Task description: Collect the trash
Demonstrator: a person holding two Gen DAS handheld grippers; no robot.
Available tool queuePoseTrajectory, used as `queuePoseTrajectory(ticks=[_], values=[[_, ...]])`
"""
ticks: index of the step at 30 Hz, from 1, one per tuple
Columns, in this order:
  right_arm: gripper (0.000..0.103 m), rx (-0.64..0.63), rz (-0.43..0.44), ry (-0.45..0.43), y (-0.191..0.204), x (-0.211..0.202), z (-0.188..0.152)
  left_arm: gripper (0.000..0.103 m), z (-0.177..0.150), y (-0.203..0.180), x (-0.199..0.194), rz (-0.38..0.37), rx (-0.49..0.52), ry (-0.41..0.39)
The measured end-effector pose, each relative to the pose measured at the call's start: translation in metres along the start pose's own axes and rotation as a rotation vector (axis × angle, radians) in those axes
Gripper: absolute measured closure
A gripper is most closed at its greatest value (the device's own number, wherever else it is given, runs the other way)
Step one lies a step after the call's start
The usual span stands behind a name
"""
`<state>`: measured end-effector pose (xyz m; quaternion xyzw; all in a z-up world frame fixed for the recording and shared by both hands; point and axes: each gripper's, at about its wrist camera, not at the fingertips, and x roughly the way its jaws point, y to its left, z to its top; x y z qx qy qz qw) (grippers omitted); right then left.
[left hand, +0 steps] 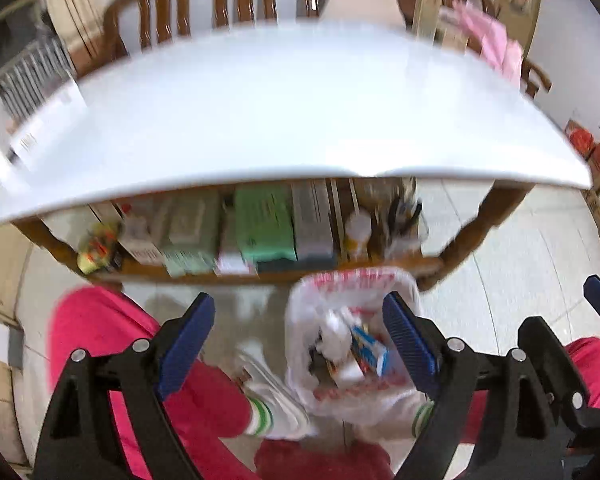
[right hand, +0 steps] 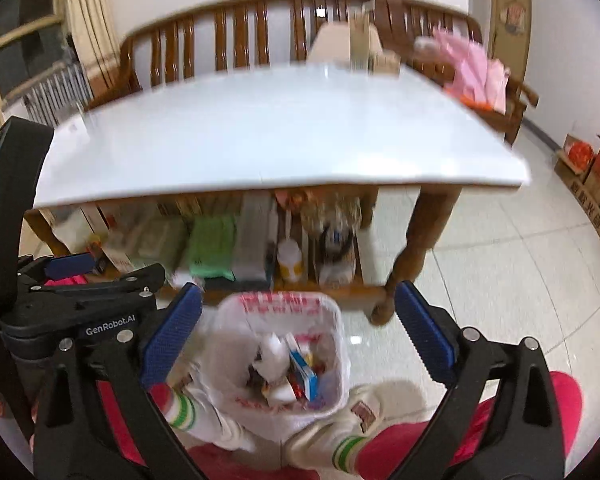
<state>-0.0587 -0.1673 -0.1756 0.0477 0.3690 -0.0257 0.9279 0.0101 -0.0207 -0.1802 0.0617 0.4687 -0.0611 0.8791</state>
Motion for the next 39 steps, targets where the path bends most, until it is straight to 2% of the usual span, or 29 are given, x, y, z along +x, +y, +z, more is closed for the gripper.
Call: queuePoseTrajectory(ticks=[7,10,15,19,24,39], values=[[0.007,-0.026,-0.013,-0.177,0.013,-0.07,0.03,0.014,0.015,0.012,-0.084,0.04,-0.047,-0.241],[0.007,-0.03,0.0,-0.238,0.017,-0.097,0.037,0.009,0.02,0.017,-0.111,0.051,-0.057,-0.312],[0.007,-0.047,-0.014,-0.334,0.024,-0.137,0.045,0.008,0.023,0.023,-0.153,0.055,-0.079,-0.418],[0.007,-0.049,-0.029,-0.391,0.029,-0.165,0.047,0.008,0.022,0.027,-0.176,0.037,-0.09,-0.457],[0.007,-0.057,-0.053,-0.431,0.032,-0.187,0.045,0.008,0.018,0.028,-0.196,0.06,-0.091,-0.509],[0.007,-0.061,-0.073,-0.448,0.035,-0.198,0.043,0.008,0.016,0.031,-0.203,0.053,-0.094,-0.508]])
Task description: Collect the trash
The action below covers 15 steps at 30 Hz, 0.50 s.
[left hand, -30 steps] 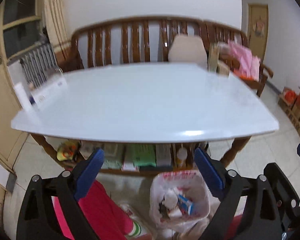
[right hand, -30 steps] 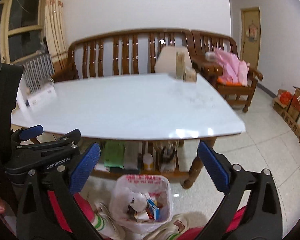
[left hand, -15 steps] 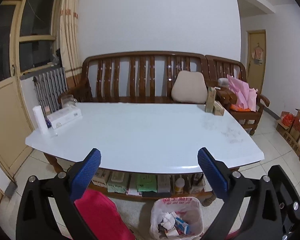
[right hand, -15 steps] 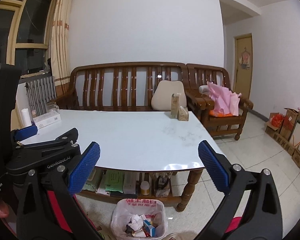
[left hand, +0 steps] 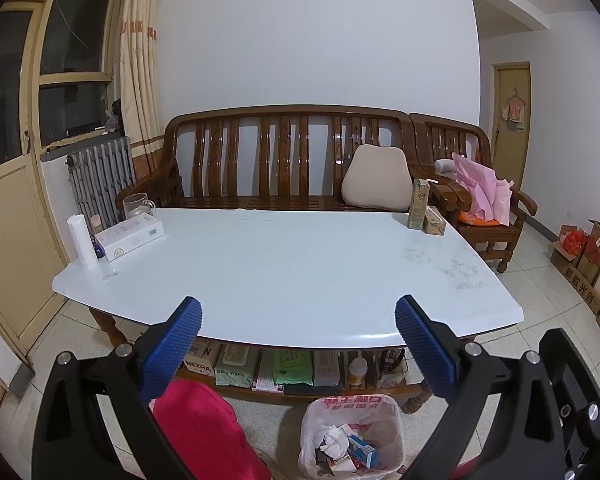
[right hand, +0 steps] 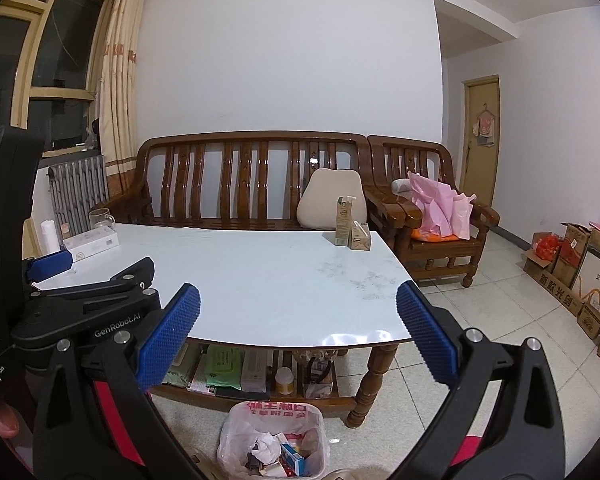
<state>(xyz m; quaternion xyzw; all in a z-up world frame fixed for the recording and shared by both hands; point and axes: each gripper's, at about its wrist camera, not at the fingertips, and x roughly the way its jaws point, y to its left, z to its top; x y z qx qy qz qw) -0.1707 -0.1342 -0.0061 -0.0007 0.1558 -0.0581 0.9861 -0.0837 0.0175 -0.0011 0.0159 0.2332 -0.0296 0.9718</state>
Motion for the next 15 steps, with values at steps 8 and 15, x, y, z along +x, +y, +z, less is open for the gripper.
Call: queuePoseTrajectory(ticks=[8,15], values=[[0.007,0.0,-0.003,0.018,-0.0001,0.0069,0.0026,0.008,-0.0011,0.0011,0.0001,-0.002,0.002,0.017],[0.007,0.003,0.001,0.021,0.0004,0.0066,0.0027,0.008,-0.0014,0.0037,0.0011,0.002,-0.003,0.021]])
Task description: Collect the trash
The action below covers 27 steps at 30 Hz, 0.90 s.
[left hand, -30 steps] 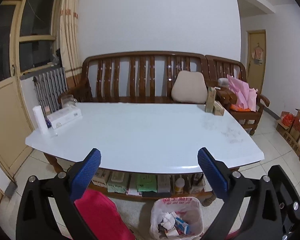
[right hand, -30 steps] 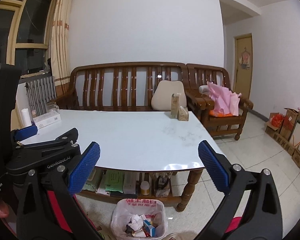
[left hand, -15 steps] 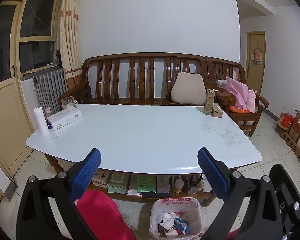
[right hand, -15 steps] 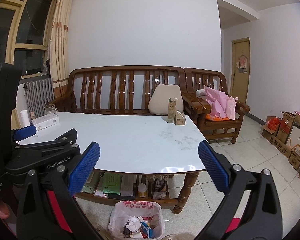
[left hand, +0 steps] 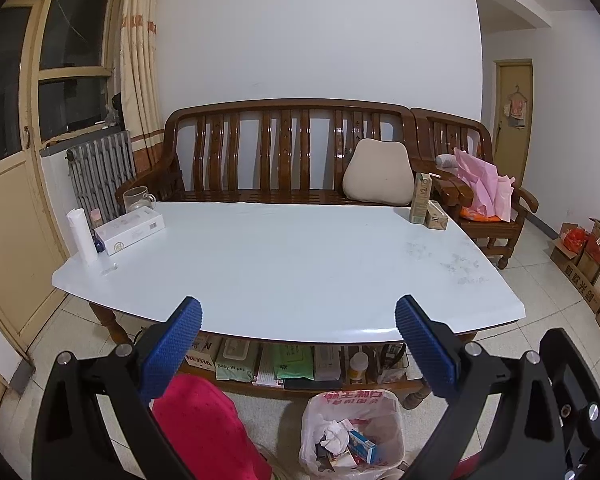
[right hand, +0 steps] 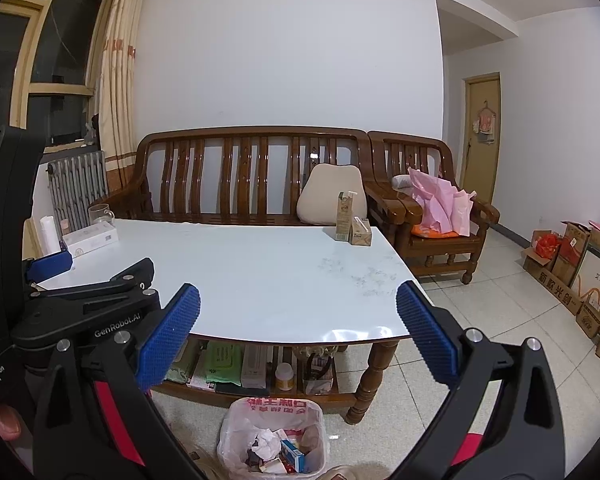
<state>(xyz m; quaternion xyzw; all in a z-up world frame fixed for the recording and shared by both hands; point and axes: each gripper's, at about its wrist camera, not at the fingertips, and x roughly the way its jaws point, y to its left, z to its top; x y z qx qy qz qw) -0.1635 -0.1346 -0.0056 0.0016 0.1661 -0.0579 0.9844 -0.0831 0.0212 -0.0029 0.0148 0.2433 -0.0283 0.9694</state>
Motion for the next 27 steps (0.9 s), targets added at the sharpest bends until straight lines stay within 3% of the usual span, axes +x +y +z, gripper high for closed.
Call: queuePoseTrajectory(ticks=[27], values=[[0.007,0.001,0.011,0.003,-0.0056,0.0019,-0.0001,0.008,0.0003,0.0017,0.0014,0.016,-0.003,0.001]])
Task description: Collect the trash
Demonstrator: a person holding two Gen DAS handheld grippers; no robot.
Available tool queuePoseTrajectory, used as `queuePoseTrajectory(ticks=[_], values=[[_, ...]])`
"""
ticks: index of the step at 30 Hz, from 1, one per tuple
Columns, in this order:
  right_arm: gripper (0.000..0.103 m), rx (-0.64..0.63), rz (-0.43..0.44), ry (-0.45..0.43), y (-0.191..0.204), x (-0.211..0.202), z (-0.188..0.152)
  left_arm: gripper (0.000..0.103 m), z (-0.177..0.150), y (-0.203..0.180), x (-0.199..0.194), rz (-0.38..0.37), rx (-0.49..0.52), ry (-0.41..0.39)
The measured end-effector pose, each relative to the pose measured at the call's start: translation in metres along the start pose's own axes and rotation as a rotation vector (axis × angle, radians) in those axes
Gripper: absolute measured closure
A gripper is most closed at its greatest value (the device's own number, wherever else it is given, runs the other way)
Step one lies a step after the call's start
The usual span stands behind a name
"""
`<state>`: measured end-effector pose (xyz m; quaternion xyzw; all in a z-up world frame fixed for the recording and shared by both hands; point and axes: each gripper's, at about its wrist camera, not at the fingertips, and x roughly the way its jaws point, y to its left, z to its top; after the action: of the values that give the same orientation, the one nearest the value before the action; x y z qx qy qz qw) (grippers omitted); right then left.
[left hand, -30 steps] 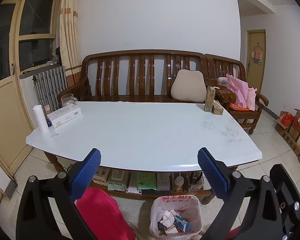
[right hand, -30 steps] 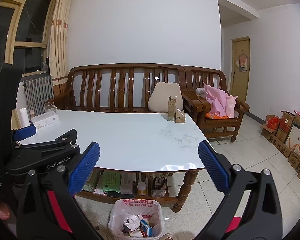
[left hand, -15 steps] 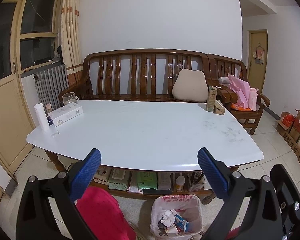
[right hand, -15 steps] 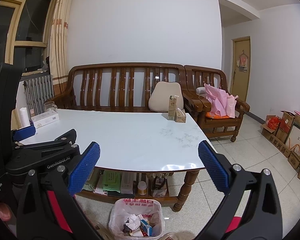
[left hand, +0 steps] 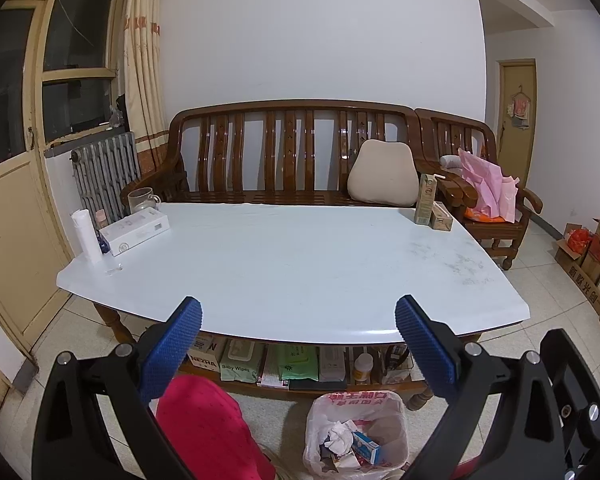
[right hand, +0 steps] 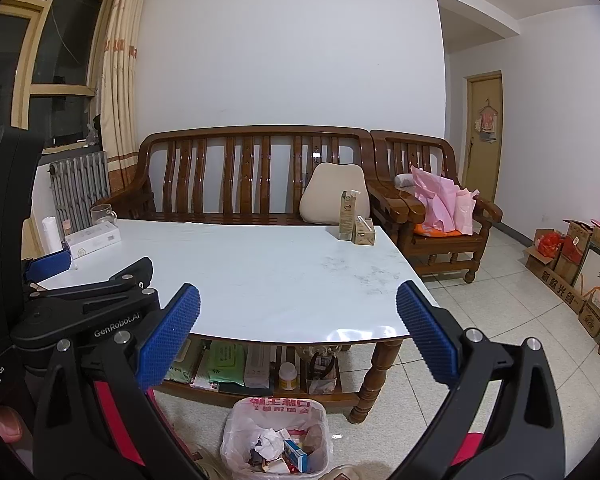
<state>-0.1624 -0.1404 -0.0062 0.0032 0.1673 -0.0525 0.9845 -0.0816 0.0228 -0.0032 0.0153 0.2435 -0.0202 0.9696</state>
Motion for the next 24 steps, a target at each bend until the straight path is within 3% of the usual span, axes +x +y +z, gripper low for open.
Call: queuePoseTrajectory(ticks=[15,24], values=[[0.007,0.0,0.003,0.0,0.0002,0.0009,0.0003,0.008,0.0003,0.0022,-0.0039,0.007,0.008,-0.027],[0.007,0.004,0.006,0.001,-0.001,0.0026,0.0014,0.008,0.0033,0.0047,-0.0001,-0.003,0.015,-0.002]])
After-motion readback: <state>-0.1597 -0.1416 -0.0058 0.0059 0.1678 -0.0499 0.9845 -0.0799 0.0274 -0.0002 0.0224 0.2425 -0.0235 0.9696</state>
